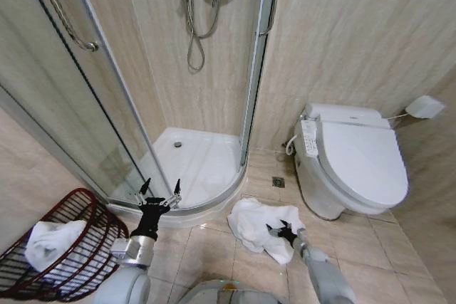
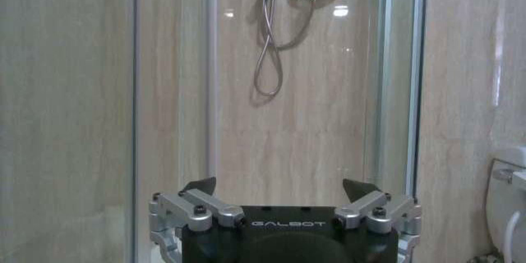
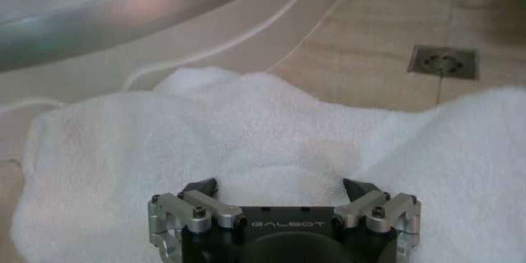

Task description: Discard the used towel into the hamper.

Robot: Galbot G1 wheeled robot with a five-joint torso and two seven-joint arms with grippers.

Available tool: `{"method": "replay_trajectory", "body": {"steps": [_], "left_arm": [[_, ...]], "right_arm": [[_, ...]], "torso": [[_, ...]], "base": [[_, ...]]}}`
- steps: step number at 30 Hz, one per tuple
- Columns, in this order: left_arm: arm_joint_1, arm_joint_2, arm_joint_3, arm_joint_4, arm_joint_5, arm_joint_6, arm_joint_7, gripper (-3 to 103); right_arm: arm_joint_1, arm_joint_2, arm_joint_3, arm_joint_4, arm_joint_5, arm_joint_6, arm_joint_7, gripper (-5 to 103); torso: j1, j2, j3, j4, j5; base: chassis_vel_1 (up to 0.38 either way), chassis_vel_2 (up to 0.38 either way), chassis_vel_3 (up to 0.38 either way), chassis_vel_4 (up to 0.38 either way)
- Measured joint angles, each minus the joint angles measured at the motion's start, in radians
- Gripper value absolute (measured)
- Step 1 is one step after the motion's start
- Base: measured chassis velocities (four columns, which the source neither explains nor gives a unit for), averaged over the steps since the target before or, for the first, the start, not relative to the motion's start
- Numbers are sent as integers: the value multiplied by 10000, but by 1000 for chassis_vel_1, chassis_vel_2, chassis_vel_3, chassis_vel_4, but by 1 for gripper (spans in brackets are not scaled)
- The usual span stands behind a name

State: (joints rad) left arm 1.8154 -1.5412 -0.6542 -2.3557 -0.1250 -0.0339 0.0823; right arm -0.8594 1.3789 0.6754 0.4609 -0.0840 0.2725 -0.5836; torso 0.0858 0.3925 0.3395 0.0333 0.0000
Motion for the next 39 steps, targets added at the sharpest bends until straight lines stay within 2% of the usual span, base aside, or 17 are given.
{"method": "replay_trajectory", "body": {"steps": [1,9,10,13,15,20,21,25,26,31,33,36,39], "left_arm": [[0,0,0,0,0,0,0,100],[0,0,0,0,0,0,0,100],[0,0,0,0,0,0,0,100],[0,0,0,0,0,0,0,100],[0,0,0,0,0,1,0,100],[0,0,0,0,0,0,0,100],[0,0,0,0,0,0,0,100],[0,0,0,0,0,0,-1,100],[0,0,0,0,0,0,-1,100],[0,0,0,0,0,0,0,100],[0,0,0,0,0,0,0,100],[0,0,0,0,0,0,-1,100],[0,0,0,0,0,1,0,100]], "right_arm": [[39,10,61,-140,-145,0,1,103],[37,-14,159,-418,-414,-77,236,82],[37,-14,159,-418,-414,-77,236,82],[-93,21,151,-285,-415,-89,344,69],[-134,26,146,-220,-412,-92,364,69],[-331,4,112,82,-290,-109,388,53],[-331,4,112,82,-290,-109,388,53],[-845,49,96,1058,176,-105,482,38],[-845,49,96,1058,176,-105,482,38],[-1220,155,208,1770,558,366,454,24],[-1266,158,221,1855,685,422,455,24],[-1594,178,279,2584,1343,642,508,14],[-1984,249,431,3514,1586,882,745,14]], "torso": [[0,1,1,-1,-2],[2,6,4,0,-1],[2,6,4,0,-1],[3,9,5,-1,0],[3,9,6,-1,0],[5,10,7,0,1],[5,10,7,0,1],[6,10,9,-3,3],[6,10,9,-3,3],[6,11,10,-1,2],[6,12,10,-1,2],[6,12,10,-1,2],[6,13,10,0,-1]], "base": [[0,0,0,0],[0,0,0,0],[0,0,0,0],[0,0,0,0],[0,0,0,0],[0,0,0,0],[0,0,0,0],[0,0,0,0],[0,0,0,0],[0,0,0,0],[0,0,0,0],[0,0,0,0],[0,0,0,0]]}}
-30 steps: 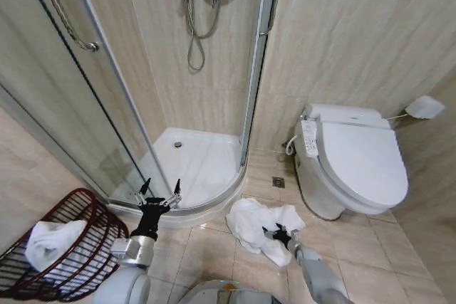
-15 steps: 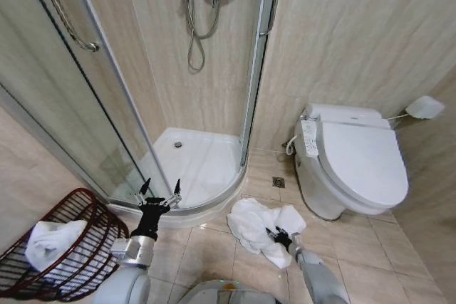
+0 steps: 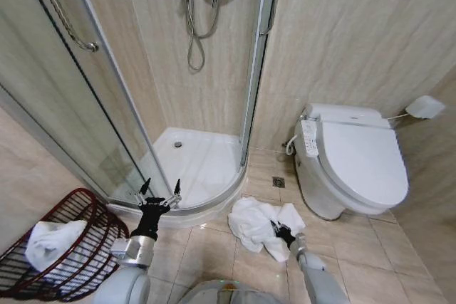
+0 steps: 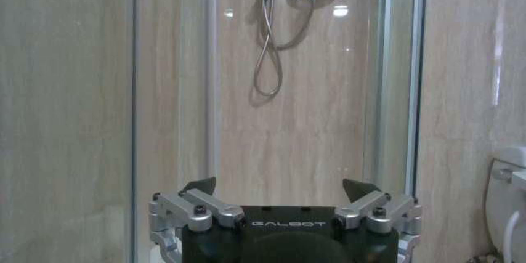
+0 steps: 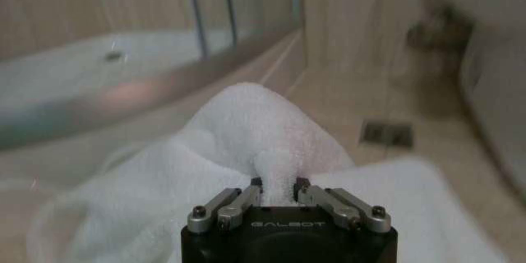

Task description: Discard the used towel into the hamper.

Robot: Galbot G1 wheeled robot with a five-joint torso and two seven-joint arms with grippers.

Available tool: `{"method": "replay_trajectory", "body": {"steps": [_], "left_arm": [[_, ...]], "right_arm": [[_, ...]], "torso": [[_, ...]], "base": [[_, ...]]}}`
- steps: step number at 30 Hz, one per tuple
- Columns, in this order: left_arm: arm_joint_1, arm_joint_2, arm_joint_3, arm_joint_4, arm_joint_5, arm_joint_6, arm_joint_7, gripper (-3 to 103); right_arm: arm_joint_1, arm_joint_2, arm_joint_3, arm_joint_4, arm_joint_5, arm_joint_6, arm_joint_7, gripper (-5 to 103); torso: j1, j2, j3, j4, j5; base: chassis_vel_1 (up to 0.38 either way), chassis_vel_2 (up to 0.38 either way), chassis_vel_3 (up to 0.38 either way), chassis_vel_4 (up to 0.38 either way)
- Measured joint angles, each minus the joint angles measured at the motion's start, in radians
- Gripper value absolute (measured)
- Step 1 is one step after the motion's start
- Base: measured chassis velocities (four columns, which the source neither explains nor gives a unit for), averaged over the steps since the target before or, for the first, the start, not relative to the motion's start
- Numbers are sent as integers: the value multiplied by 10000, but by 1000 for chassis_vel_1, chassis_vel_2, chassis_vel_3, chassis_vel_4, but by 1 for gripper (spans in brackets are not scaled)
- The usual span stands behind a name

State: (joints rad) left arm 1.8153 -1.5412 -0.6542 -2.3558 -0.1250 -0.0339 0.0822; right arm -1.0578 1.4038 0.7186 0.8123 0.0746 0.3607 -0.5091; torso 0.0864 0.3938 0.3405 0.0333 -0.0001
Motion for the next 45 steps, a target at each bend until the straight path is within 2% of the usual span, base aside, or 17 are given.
{"method": "replay_trajectory", "body": {"steps": [2,3,6,7,8,10,11,12,14,17,23,27,31,38,45], "left_arm": [[0,-1,0,1,0,0,0,100],[0,-1,0,1,0,0,0,100],[0,0,0,0,0,-1,0,100],[0,1,0,1,0,0,0,100],[0,1,0,1,0,0,0,100],[0,-1,2,0,0,0,1,100],[0,0,0,0,0,0,0,100],[0,0,0,0,0,0,0,100],[0,0,0,0,0,0,0,100],[0,0,0,1,0,-1,0,100],[0,0,0,1,0,-1,0,100],[0,-1,1,0,0,-1,0,100],[0,0,0,0,0,0,0,100],[1,-1,0,0,0,0,0,100],[0,-1,0,0,0,0,0,100]], "right_arm": [[-523,150,190,1199,283,472,321,14],[-523,150,190,1199,283,472,321,14],[-1782,505,381,3999,996,146,874,14],[-2314,663,498,5052,1108,-17,1002,14],[-2314,663,498,5052,1108,-17,1002,14],[-3256,930,790,7103,1185,-317,1102,14],[-3740,1055,926,8145,1284,-412,1134,14],[-3740,1055,926,8145,1284,-412,1134,14],[-4465,1267,1133,9756,1397,-522,1144,14],[-5135,1547,1349,11620,1696,-463,1148,14],[-5640,1372,1585,13216,2329,-338,1386,14],[-5484,812,1861,14655,3323,-489,2338,14],[-5347,546,2081,15347,3634,-605,2850,14],[-5647,533,2544,15600,3660,-143,3207,14],[-5674,314,2587,16368,3438,132,4129,14]], "torso": [[0,0,0,0,2],[0,0,0,0,2],[0,2,-2,4,-1],[0,2,0,-3,-2],[0,2,0,-3,-2],[0,3,0,-1,8],[-1,4,-1,-5,-12],[-1,4,-1,-5,-12],[-1,4,-1,-3,5],[0,4,-1,-1,-3],[-1,4,0,-1,0],[0,4,0,1,1],[0,4,0,0,-1],[0,4,1,-1,5],[0,4,1,0,1]], "base": [[0,0,0,0],[0,0,0,0],[0,0,0,0],[0,0,0,0],[0,0,0,0],[0,0,0,0],[0,0,0,0],[0,0,0,0],[0,0,0,0],[0,0,0,0],[0,0,0,0],[0,0,0,0],[0,0,0,0],[0,0,0,0],[0,0,0,0]]}}
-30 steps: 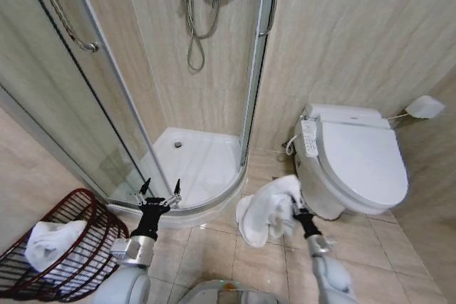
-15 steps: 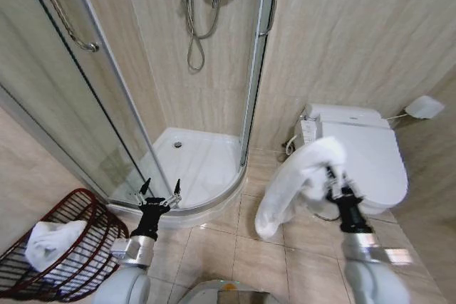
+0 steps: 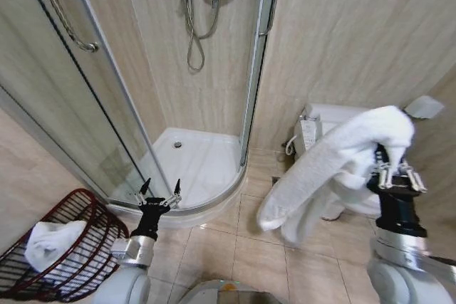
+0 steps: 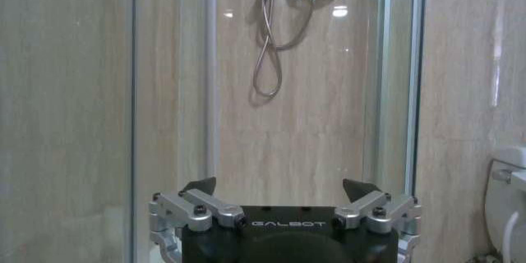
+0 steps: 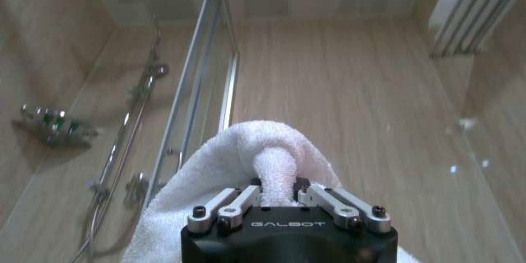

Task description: Discard the used towel into the hamper.

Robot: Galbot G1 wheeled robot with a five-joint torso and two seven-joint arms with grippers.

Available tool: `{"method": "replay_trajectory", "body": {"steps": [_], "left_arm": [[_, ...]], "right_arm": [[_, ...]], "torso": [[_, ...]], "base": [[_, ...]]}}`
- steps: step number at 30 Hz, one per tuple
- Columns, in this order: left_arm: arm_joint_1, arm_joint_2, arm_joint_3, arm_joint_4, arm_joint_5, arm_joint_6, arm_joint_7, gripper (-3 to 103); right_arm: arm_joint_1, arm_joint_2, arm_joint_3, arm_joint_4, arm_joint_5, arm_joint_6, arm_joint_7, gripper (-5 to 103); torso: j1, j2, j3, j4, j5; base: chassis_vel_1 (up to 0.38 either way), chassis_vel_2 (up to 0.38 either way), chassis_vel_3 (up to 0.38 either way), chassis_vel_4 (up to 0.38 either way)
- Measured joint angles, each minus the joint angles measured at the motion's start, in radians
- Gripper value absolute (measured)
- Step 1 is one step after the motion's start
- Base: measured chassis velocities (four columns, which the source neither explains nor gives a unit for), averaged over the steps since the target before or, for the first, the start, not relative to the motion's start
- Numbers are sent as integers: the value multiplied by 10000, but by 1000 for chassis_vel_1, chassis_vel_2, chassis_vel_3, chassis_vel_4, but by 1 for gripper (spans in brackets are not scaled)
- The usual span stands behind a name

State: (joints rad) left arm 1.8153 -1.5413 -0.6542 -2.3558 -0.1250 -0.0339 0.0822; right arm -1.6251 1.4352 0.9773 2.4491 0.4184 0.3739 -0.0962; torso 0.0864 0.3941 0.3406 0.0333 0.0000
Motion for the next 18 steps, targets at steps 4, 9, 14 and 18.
{"method": "replay_trajectory", "body": {"steps": [4,9,14,18], "left_arm": [[0,0,0,0,0,0,0,100],[0,0,0,0,0,0,0,100],[1,0,0,0,0,0,0,100],[0,0,0,0,0,0,0,100]], "right_arm": [[17,-129,-1,405,-12,-143,157,14],[-78,-285,385,397,141,50,16,14],[81,-340,651,271,352,108,-152,14],[201,-360,705,315,433,83,-198,14]], "torso": [[21,42,22,-1,-1],[88,239,147,-3,0],[183,458,274,-3,2],[257,649,391,-2,1]], "base": [[0,0,0,0],[0,0,0,0],[0,0,0,0],[0,0,0,0]]}}
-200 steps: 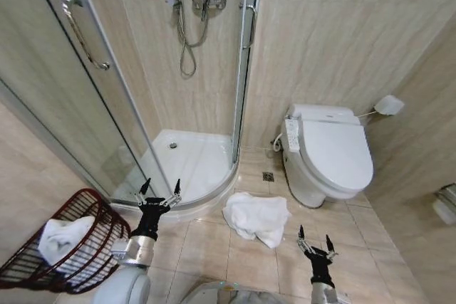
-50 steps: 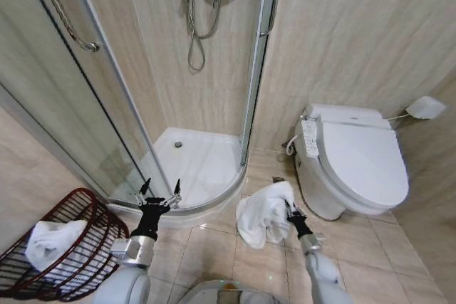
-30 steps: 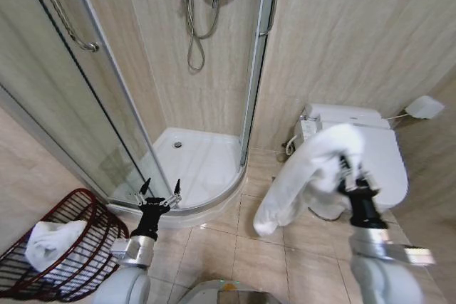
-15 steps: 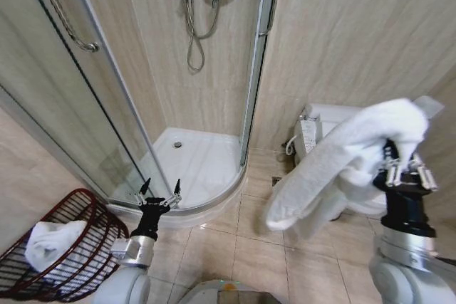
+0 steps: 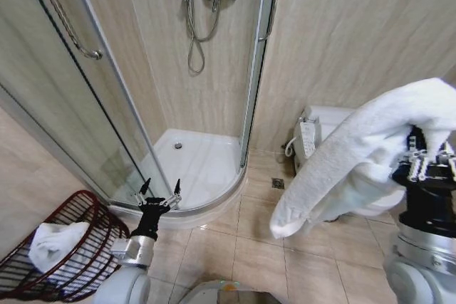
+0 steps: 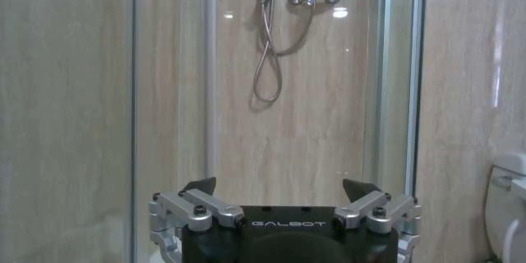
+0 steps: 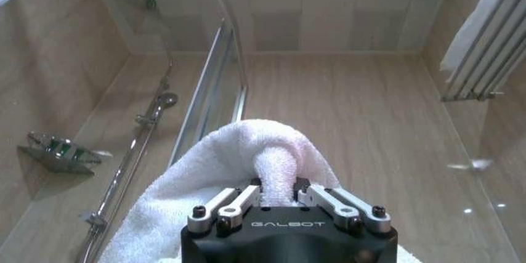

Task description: Discard the used towel into the hamper.

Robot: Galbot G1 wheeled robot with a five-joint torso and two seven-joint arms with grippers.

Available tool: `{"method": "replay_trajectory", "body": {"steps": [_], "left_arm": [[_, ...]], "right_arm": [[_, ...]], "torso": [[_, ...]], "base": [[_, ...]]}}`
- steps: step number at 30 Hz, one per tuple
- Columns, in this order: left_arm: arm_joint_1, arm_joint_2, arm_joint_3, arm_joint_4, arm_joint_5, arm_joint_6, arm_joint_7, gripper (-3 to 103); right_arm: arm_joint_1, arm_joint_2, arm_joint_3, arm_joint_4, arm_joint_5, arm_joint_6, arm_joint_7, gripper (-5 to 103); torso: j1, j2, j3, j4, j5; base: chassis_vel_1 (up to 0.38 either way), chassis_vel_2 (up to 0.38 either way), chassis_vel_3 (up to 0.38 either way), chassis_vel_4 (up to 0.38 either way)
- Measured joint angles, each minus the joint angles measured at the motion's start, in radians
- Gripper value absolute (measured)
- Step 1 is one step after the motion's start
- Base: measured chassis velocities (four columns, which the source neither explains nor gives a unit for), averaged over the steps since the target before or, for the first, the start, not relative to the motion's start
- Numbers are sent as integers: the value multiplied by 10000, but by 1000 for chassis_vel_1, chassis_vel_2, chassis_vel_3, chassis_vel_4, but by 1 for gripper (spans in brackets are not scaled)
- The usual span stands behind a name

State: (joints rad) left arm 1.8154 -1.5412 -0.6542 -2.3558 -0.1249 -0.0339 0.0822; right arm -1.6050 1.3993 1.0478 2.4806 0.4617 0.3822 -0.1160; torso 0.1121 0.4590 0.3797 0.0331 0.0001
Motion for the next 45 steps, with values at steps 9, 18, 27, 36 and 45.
{"method": "replay_trajectory", "body": {"steps": [9,18,27,36,45], "left_arm": [[0,0,0,0,0,0,0,100],[0,0,0,0,0,0,0,100],[0,0,0,0,0,0,0,100],[0,0,0,0,-1,0,0,100],[0,0,0,0,0,0,0,100]], "right_arm": [[-25,-21,-33,206,43,-98,22,14],[-51,-97,17,210,177,-98,201,14],[18,-124,92,210,338,-140,232,14],[-10,-110,92,209,305,-161,225,14],[-23,-91,101,204,292,-127,233,14]], "torso": [[153,418,264,-1,-1],[283,739,454,0,-1],[452,1164,710,0,-1],[607,1549,941,-1,-1],[786,1987,1200,-1,-1]], "base": [[0,0,0,0],[0,0,0,0],[0,0,0,0],[0,0,0,0],[0,0,0,0]]}}
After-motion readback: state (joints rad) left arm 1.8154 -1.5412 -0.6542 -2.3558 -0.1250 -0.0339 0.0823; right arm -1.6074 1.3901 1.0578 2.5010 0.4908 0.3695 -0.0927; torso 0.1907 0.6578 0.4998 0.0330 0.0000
